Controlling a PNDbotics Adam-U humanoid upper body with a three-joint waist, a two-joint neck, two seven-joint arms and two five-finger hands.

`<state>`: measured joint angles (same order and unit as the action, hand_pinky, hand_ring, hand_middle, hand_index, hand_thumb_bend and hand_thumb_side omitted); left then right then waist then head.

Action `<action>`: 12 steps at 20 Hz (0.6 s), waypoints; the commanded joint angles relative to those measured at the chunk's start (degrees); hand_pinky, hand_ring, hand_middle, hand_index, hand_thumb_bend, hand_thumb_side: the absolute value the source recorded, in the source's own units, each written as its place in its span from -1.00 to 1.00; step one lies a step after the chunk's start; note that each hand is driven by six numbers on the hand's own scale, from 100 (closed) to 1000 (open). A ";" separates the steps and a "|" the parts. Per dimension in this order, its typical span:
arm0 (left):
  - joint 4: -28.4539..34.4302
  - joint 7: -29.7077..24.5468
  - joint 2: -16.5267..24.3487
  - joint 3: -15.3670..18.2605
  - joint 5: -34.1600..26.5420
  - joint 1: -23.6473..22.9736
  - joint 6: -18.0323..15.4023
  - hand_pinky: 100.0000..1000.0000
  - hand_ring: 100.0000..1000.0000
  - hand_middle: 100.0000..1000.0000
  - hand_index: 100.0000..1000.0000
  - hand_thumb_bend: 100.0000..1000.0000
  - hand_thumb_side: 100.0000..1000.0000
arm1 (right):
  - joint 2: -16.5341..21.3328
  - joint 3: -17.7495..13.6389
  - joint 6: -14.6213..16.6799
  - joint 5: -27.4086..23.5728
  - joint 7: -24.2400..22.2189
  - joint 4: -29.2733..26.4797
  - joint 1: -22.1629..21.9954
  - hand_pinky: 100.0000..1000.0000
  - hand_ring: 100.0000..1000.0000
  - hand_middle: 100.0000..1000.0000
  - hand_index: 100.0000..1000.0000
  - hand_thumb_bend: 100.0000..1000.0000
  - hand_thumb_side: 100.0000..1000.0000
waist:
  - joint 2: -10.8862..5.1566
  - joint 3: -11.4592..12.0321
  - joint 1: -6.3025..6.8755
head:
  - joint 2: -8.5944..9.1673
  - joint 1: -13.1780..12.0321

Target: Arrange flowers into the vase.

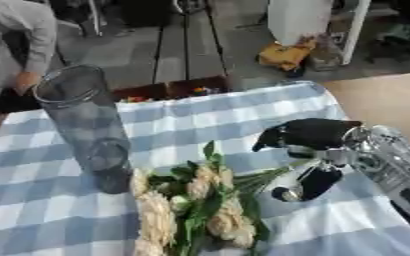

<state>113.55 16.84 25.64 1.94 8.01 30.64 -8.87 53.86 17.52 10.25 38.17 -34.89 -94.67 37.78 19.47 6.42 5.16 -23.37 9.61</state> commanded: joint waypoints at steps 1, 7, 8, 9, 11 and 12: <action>1.04 0.08 0.56 0.04 -0.37 0.84 0.22 0.34 0.99 1.00 1.00 -0.83 1.00 | 0.26 -0.06 0.09 -0.23 1.41 1.06 0.76 0.83 0.75 0.67 0.83 -0.32 -0.32 | -0.91 0.22 -0.10 | -0.76 0.53; 1.04 0.01 0.28 -0.08 -0.64 0.88 0.29 0.34 0.99 1.00 1.00 -0.89 1.00 | -1.57 1.17 0.79 0.95 2.65 4.93 2.31 0.79 0.67 0.61 0.79 -0.31 -0.35 | -0.74 0.76 0.06 | -2.26 1.49; 1.04 -0.04 0.24 -0.11 -0.71 0.89 0.29 0.31 0.99 1.00 1.00 -0.92 1.00 | -1.85 1.34 0.98 1.26 2.71 5.75 2.58 0.79 0.67 0.61 0.79 -0.32 -0.39 | -0.70 0.83 0.08 | -2.35 1.64; 1.04 -0.11 0.18 -0.16 -0.82 0.92 0.27 0.31 0.99 1.00 1.00 -0.94 1.00 | -2.18 1.47 1.15 1.63 2.78 6.72 2.86 0.79 0.68 0.61 0.79 -0.31 -0.37 | -0.65 0.92 0.11 | -2.43 1.82; 1.04 -0.23 0.10 -0.21 -1.05 0.95 0.22 0.31 0.99 1.00 1.00 -0.95 1.00 | -2.77 1.59 1.58 2.37 3.08 8.48 3.40 0.80 0.68 0.61 0.79 -0.31 -0.37 | -0.56 1.06 0.17 | -2.50 2.01; 1.04 -0.27 0.07 -0.21 -1.15 0.95 0.21 0.31 0.99 1.00 1.00 -0.97 1.00 | -3.03 1.54 1.78 2.71 3.33 9.22 3.65 0.81 0.70 0.61 0.79 -0.32 -0.38 | -0.50 1.12 0.22 | -2.52 2.08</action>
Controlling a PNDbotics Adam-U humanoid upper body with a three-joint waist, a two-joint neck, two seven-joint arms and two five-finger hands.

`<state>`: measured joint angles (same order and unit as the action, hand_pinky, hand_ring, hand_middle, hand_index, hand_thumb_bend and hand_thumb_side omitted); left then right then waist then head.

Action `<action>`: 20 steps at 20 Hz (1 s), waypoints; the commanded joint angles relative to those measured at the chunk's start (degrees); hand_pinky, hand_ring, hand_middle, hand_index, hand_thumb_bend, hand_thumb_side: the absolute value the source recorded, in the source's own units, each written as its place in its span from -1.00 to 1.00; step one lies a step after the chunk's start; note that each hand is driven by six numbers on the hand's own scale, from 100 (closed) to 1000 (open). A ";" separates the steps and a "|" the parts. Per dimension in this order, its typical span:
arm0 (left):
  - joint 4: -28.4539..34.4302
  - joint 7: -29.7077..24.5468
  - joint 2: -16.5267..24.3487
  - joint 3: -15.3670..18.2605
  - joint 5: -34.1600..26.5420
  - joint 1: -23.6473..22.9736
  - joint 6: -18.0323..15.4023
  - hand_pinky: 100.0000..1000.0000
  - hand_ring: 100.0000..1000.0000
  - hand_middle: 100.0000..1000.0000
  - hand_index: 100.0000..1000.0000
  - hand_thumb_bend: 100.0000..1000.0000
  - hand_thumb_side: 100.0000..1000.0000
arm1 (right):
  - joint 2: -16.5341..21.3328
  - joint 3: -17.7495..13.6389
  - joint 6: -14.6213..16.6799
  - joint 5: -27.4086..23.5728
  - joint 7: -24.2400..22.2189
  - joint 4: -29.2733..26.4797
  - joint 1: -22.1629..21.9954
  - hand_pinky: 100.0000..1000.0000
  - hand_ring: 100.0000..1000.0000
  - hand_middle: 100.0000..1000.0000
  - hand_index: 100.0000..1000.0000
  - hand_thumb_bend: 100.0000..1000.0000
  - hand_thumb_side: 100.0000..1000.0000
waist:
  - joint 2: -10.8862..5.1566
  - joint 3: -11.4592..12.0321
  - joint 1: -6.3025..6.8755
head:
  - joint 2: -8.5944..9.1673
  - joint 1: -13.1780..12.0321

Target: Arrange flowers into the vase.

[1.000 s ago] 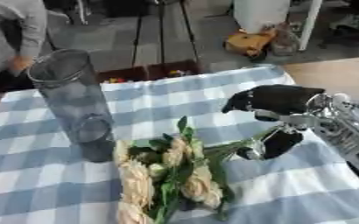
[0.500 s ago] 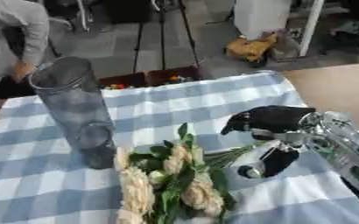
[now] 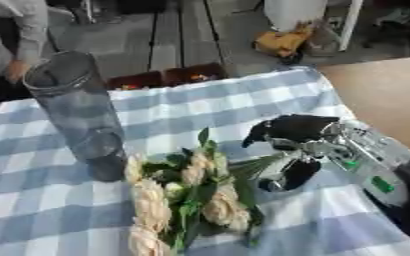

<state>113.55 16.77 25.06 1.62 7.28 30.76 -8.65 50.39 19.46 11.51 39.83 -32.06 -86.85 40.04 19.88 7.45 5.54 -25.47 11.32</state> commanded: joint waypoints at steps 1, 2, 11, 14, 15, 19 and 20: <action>1.04 -0.24 0.61 0.12 -0.50 0.83 -0.01 0.31 0.99 1.00 1.00 -0.97 1.00 | 0.15 -0.48 0.68 1.41 0.77 2.14 1.65 0.81 0.70 0.61 0.79 -0.32 -0.38 | -0.85 0.14 -0.11 | -0.42 0.42; 1.04 -0.27 0.57 0.11 -0.58 0.84 0.01 0.31 0.99 1.00 1.00 -0.98 1.00 | -0.09 -0.46 0.84 1.76 0.97 2.93 1.91 0.82 0.74 0.62 0.79 -0.34 -0.39 | -0.78 0.19 -0.08 | -0.39 0.49; 1.04 -0.75 0.28 -0.05 -1.05 1.09 0.06 0.30 1.00 0.98 1.00 -1.00 1.00 | -2.02 -0.09 2.96 5.66 1.75 9.89 3.90 0.84 0.78 0.65 0.81 -0.40 -0.47 | -0.09 0.57 0.24 | 0.24 1.10; 1.04 -0.71 0.18 -0.04 -1.22 1.18 0.12 0.30 1.00 0.98 1.00 -1.00 1.00 | -2.48 -0.15 3.74 6.39 2.21 11.45 4.24 0.84 0.78 0.65 0.81 -0.43 -0.48 | 0.13 0.71 0.37 | 0.34 1.36; 1.04 -0.68 0.16 -0.04 -1.27 1.22 0.14 0.30 1.00 0.98 1.00 -1.00 1.00 | -2.55 -0.14 3.96 6.68 2.42 11.81 4.26 0.84 0.78 0.65 0.81 -0.43 -0.48 | 0.22 0.75 0.40 | 0.39 1.45; 1.04 -0.77 0.12 -0.09 -1.38 1.24 0.31 0.29 1.00 0.98 1.00 -1.00 1.00 | -2.84 -0.52 4.90 7.07 3.98 12.74 4.14 0.76 0.65 0.46 0.69 -0.46 -0.45 | 0.39 0.74 0.47 | 0.22 1.34; 1.04 -0.83 0.13 -0.09 -1.38 1.27 0.35 0.30 1.00 0.98 1.00 -1.00 1.00 | -2.82 -0.71 5.25 7.10 4.54 12.93 4.14 0.67 0.51 0.25 0.56 -0.47 -0.46 | 0.39 0.74 0.46 | 0.12 1.25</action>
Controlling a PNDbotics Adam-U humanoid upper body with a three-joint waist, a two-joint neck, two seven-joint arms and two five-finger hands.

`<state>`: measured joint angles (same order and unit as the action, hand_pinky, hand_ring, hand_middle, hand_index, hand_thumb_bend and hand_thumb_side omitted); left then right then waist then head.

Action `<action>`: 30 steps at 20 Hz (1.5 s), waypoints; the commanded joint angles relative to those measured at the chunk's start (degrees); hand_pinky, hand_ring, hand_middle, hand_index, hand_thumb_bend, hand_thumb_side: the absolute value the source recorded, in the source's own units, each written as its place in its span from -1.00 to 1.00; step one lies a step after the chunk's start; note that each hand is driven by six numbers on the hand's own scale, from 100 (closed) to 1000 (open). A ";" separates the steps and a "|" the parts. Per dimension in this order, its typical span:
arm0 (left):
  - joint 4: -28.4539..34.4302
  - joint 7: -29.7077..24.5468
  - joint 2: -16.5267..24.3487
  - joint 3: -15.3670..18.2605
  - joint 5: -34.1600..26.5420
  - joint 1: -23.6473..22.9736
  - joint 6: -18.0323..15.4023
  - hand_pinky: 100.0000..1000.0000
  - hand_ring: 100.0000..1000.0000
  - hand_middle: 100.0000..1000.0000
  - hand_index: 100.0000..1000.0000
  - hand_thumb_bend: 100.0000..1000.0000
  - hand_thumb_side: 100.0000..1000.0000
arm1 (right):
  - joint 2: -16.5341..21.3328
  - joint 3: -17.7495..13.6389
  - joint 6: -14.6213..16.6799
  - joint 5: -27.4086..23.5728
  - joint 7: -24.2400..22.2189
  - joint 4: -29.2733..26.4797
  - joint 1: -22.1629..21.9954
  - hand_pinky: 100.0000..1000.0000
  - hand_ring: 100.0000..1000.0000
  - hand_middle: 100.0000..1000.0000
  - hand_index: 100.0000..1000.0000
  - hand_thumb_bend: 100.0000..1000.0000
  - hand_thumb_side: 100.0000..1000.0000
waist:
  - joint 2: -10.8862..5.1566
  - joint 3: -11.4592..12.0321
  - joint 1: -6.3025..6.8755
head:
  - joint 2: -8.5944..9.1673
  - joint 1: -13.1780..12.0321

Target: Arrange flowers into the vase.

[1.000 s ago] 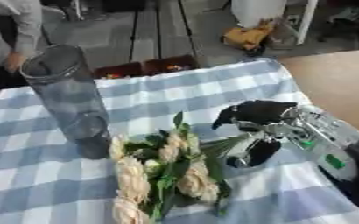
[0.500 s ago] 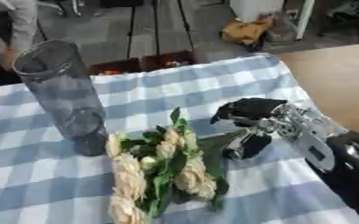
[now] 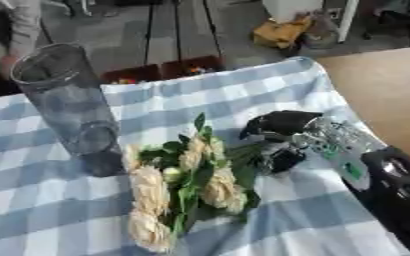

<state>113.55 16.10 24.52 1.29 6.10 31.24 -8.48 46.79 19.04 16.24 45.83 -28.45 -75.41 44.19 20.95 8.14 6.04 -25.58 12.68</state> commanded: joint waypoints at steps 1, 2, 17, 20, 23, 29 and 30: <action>1.04 -0.19 0.68 0.25 -0.19 0.84 0.20 0.30 1.00 0.98 1.00 -1.00 1.00 | 0.83 -0.49 0.89 1.12 1.46 1.63 0.03 0.63 0.41 0.14 0.44 -0.51 -0.48 | -0.71 0.05 -0.07 | 0.13 -0.19; 1.04 -0.19 0.69 0.27 -0.19 0.87 0.22 0.30 1.00 0.98 1.00 -1.00 1.00 | 0.86 -0.70 1.32 0.97 1.83 1.76 0.10 0.61 0.37 0.12 0.41 -0.52 -0.49 | -0.73 0.05 -0.10 | 0.05 -0.27; 1.04 -0.79 0.79 0.20 -0.10 1.02 0.26 0.30 1.00 0.98 1.00 -1.00 1.00 | 0.76 -1.07 3.42 -1.38 1.28 3.54 2.36 0.31 -0.09 -0.28 -0.04 -0.83 -0.57 | -0.83 0.37 -0.73 | -0.36 -0.73; 1.04 -0.79 0.76 0.21 -0.12 1.12 0.22 0.30 1.00 0.98 1.00 -1.00 1.00 | 0.63 -1.01 3.60 -2.17 0.66 4.03 2.75 0.24 -0.19 -0.39 -0.16 -0.90 -0.59 | -0.77 0.46 -0.78 | -0.78 -0.63; 1.04 -0.76 0.78 0.26 -0.12 1.16 0.22 0.30 1.00 0.98 1.00 -1.00 1.00 | 0.58 -1.02 3.70 -3.05 0.00 4.51 3.19 0.18 -0.30 -0.50 -0.33 -0.98 -0.57 | -0.73 0.61 -0.83 | -1.45 -0.45; 1.04 -0.79 0.72 0.27 -0.17 1.19 0.13 0.30 1.00 0.98 1.00 -1.00 1.00 | 0.43 -1.18 3.39 -3.20 -0.32 4.89 4.15 -0.15 -0.67 -0.84 -0.78 -0.99 -0.47 | -0.62 0.90 -0.92 | -1.98 -0.41; 1.04 -0.80 0.71 0.27 -0.17 1.18 0.14 0.30 1.00 0.98 1.00 -1.00 1.00 | 0.35 -1.22 3.23 -3.01 -0.18 4.97 4.26 -0.15 -0.67 -0.84 -0.78 -0.99 -0.47 | -0.58 0.94 -0.92 | -1.96 -0.41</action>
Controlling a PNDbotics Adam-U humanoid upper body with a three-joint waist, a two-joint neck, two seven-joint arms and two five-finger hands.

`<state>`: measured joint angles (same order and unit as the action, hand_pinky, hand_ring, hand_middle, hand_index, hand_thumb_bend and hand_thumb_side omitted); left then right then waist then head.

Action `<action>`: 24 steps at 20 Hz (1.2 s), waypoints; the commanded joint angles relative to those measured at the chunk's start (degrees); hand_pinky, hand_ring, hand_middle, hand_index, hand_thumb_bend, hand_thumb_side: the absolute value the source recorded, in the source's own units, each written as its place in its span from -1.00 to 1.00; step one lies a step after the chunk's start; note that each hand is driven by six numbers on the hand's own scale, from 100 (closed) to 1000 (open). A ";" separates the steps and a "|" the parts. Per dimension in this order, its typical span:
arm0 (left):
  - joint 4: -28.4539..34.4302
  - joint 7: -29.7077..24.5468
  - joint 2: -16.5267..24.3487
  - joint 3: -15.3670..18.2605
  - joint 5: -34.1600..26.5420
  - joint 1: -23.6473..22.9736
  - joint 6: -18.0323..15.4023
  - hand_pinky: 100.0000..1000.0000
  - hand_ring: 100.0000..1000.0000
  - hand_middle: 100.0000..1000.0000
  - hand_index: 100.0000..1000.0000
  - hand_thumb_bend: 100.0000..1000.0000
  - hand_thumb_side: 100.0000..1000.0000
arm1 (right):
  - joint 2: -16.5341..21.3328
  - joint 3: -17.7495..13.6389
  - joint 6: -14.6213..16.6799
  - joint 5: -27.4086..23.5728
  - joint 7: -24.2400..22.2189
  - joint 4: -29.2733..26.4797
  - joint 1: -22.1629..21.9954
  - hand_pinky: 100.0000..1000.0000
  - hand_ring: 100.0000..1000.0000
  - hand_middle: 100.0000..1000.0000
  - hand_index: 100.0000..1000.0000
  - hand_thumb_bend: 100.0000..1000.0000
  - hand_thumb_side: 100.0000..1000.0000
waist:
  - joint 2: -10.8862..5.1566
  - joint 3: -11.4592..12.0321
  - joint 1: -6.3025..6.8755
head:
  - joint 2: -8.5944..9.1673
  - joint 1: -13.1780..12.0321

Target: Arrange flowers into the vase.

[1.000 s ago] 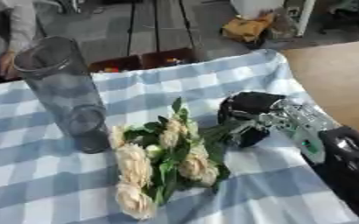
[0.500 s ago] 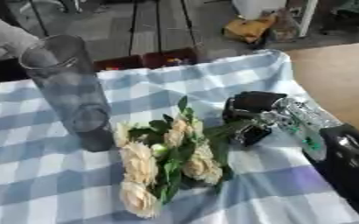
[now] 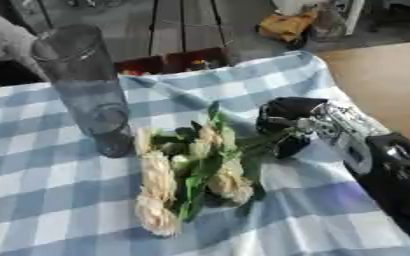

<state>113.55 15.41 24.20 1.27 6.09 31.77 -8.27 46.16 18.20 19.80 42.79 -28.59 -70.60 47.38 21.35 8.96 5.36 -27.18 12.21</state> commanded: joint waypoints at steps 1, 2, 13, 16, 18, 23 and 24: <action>1.04 -0.11 1.03 0.29 -0.15 0.63 -0.05 0.30 1.00 0.98 1.00 -1.00 1.00 | 0.92 -0.41 -0.47 0.17 0.16 0.23 1.15 -0.24 -0.76 -0.93 -0.85 -1.00 -0.46 | -0.95 0.15 -0.23 | -0.34 0.06; 1.04 -0.11 1.03 0.30 -0.14 0.62 -0.05 0.30 1.00 0.98 1.00 -1.00 1.00 | 0.86 -0.48 -0.65 0.23 0.42 0.32 1.21 -0.27 -0.78 -0.96 -0.87 -1.00 -0.46 | -0.92 0.21 -0.21 | -0.32 0.04; 1.04 -0.50 1.15 0.33 -0.01 0.55 0.07 0.30 1.00 0.97 1.00 -1.00 1.00 | 1.20 -0.91 -1.40 -2.12 0.82 -1.01 1.44 -0.52 -1.00 -1.00 -1.00 -1.00 -0.31 | -0.99 0.11 -0.31 | -0.46 -0.25; 1.04 -0.54 1.20 0.37 0.03 0.44 0.10 0.30 0.99 0.97 1.00 -1.00 1.00 | 1.28 -1.55 -1.59 -2.61 1.28 -1.85 1.81 -0.82 -1.00 -1.00 -1.00 -0.94 -0.10 | -1.18 0.07 -0.30 | -0.37 -0.37; 1.04 -0.62 1.26 0.41 0.08 0.40 0.10 0.30 0.99 0.97 1.00 -1.00 1.00 | 1.69 -2.27 -1.80 -3.13 2.68 -3.41 1.58 -0.86 -1.00 -1.00 -1.00 -0.98 -0.10 | -1.32 0.06 -0.33 | -0.28 -0.40; 1.04 -0.80 1.35 0.45 0.16 0.39 0.15 0.30 0.99 0.97 1.00 -1.00 1.00 | 2.39 -2.62 -2.94 -4.34 6.95 -5.31 0.93 -0.93 -1.00 -1.00 -1.00 -0.99 -0.04 | -1.58 -0.09 -0.26 | -0.06 -0.29; 1.04 -0.85 1.37 0.44 0.18 0.39 0.16 0.30 0.99 0.97 1.00 -1.00 1.00 | 2.49 -2.67 -3.11 -4.57 7.64 -5.60 0.87 -0.94 -1.00 -1.00 -1.00 -1.00 -0.05 | -1.64 -0.10 -0.25 | -0.03 -0.25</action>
<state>113.55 14.72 24.20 1.28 6.15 31.74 -8.08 46.63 16.56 16.93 39.12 -22.08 -74.62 47.39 21.35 8.86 5.27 -27.20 12.06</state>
